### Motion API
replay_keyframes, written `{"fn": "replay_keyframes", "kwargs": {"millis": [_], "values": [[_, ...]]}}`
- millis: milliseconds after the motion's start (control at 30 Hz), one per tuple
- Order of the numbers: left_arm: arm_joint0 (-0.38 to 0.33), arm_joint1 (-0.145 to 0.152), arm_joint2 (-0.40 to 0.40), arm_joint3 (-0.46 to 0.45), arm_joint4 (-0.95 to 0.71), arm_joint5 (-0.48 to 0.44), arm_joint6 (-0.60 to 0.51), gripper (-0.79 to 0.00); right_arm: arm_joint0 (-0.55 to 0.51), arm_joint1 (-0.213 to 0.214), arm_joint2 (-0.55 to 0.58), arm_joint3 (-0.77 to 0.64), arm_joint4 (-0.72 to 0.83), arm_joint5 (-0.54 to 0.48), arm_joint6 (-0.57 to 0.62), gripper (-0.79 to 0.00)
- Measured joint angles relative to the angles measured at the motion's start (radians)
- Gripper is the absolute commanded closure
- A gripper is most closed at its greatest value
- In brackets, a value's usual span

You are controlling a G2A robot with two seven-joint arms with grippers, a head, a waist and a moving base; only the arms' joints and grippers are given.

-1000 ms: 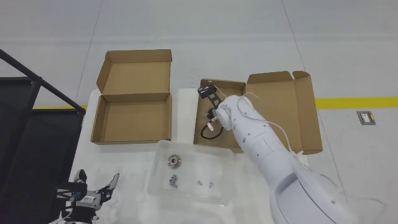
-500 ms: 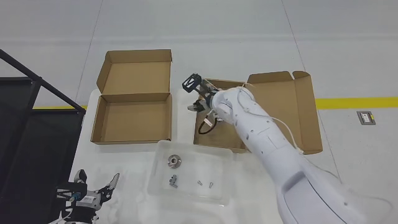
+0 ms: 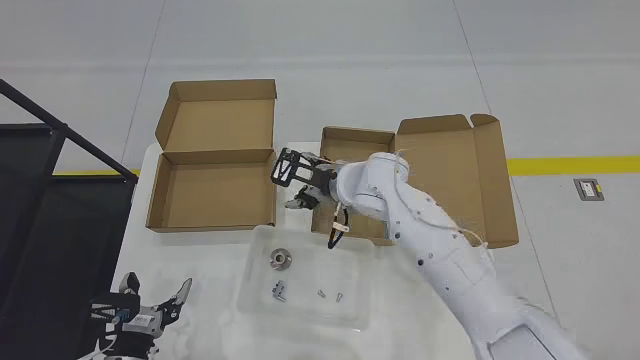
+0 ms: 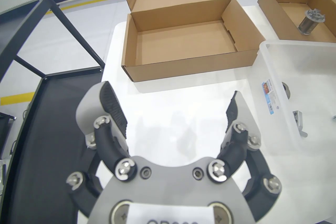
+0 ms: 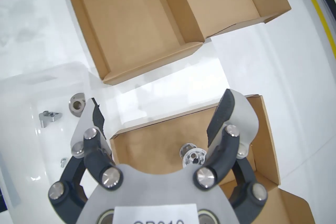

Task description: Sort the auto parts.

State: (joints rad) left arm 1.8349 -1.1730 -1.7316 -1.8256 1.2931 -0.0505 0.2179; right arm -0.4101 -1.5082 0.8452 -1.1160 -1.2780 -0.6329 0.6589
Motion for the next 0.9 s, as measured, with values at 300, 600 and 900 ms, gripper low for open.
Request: {"fn": "replay_keyframes", "kwargs": {"millis": [300,600,900], "values": [[0.0,0.0,0.0,0.0,0.0,0.0,0.0,-0.785,-0.16,0.05,0.075,-0.29,-0.003,-0.079,0.254,-0.785],[0.0,0.0,0.0,0.0,0.0,0.0,0.0,-0.785,-0.159,0.05,0.075,-0.289,-0.003,-0.079,0.242,-0.785],[-0.006,-0.002,0.004,0.01,-0.013,-0.001,-0.012,-0.785,-0.162,0.033,-0.037,-0.324,-0.049,-0.04,0.368,-0.785]]}}
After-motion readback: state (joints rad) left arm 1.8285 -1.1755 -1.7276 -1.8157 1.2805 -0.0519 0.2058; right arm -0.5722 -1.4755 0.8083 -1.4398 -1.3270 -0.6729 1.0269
